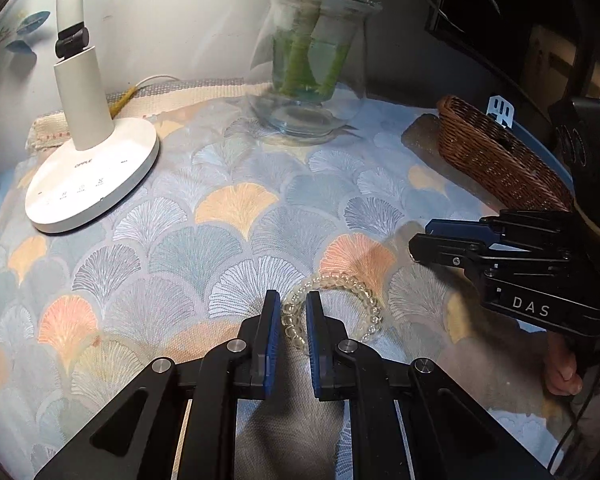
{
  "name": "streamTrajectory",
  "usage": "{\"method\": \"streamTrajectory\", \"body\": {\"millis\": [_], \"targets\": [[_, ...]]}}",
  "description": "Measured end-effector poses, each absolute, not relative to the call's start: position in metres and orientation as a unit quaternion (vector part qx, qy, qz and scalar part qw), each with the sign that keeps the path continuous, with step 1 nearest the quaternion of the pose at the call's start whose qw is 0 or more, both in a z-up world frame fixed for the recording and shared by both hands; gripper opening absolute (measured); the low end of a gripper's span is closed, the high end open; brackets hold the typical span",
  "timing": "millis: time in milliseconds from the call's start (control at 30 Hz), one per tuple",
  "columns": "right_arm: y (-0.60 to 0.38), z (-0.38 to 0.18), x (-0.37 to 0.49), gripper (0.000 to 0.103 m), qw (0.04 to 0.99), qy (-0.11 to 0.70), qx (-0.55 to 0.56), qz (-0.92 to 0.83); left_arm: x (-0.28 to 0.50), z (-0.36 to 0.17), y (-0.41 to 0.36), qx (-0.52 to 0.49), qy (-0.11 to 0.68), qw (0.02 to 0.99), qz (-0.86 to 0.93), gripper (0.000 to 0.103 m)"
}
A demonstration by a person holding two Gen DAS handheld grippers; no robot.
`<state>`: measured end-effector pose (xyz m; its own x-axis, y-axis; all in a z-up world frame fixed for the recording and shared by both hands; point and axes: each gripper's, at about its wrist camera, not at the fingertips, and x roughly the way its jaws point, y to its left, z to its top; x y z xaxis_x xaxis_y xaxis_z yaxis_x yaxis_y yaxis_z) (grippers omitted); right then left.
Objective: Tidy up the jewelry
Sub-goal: 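Grasp the clear bead bracelet with the left tool while the right grasps the small silver charm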
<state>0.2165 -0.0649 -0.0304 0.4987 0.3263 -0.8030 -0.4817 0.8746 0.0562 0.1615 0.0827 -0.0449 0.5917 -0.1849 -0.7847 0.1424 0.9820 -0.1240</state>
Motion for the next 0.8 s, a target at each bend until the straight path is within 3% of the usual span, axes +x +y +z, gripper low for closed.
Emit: {"method": "streamTrajectory", "body": {"millis": [33, 133, 800], "targets": [[-0.064, -0.031, 0.216, 0.014, 0.862, 0.440, -0.092, 0.234, 0.162, -0.045, 0.083, -0.026, 0.443, 0.892, -0.093, 0.013], [-0.062, -0.030, 0.211, 0.012, 0.865, 0.432, -0.104, 0.232, 0.162, -0.045, 0.084, -0.029, 0.443, 0.891, -0.093, 0.013], [-0.146, 0.003, 0.151, 0.012, 0.890, 0.415, -0.025, 0.188, 0.156, -0.043, 0.075, -0.002, 0.430, 0.896, -0.108, 0.009]]}}
